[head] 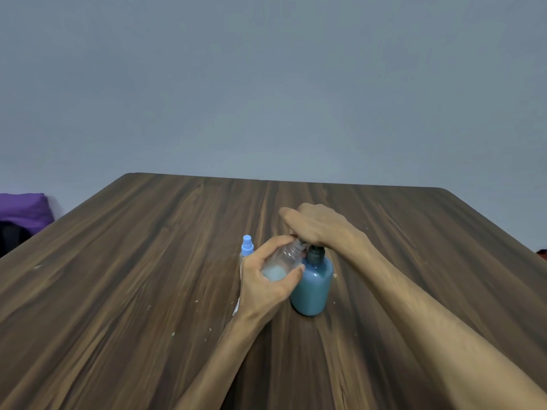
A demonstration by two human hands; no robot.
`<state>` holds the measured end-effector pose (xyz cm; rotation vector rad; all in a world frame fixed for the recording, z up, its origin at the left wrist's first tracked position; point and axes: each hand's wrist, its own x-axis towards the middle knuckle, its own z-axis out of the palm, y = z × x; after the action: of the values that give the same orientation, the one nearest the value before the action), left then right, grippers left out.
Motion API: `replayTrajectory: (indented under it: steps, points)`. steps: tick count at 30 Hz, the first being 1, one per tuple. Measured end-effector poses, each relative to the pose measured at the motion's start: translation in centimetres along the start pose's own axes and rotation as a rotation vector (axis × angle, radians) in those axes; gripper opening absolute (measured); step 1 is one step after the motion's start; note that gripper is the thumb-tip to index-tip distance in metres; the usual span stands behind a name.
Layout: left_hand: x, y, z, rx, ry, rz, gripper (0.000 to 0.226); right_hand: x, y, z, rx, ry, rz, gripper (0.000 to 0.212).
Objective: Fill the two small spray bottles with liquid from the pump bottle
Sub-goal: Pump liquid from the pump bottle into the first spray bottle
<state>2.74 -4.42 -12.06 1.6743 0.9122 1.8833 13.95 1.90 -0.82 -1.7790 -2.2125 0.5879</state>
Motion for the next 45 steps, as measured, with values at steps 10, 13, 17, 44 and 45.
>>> replayTrajectory:
  steps: [10,13,17,44,45]
  points:
    - [0.08,-0.58,-0.03,0.012,-0.010,-0.001,0.040,0.13,0.00,-0.04,-0.025,0.074,-0.028,0.045]
    - [0.02,-0.80,-0.14,0.018,-0.008,-0.018,0.036,-0.01,0.08,0.36,-0.044,0.051,-0.012,0.043]
    - [0.07,-0.43,-0.08,0.019,-0.001,-0.005,0.041,0.28,0.06,0.05,-0.016,0.072,-0.020,0.048]
    - [-0.14,0.03,-0.07,0.020,0.005,-0.004,0.046,0.25,0.18,0.31,-0.051,0.051,-0.032,0.045]
    - [-0.11,0.05,-0.04,0.014,0.004,0.003,0.046,0.21,0.21,0.18,-0.041,0.073,-0.038,0.047]
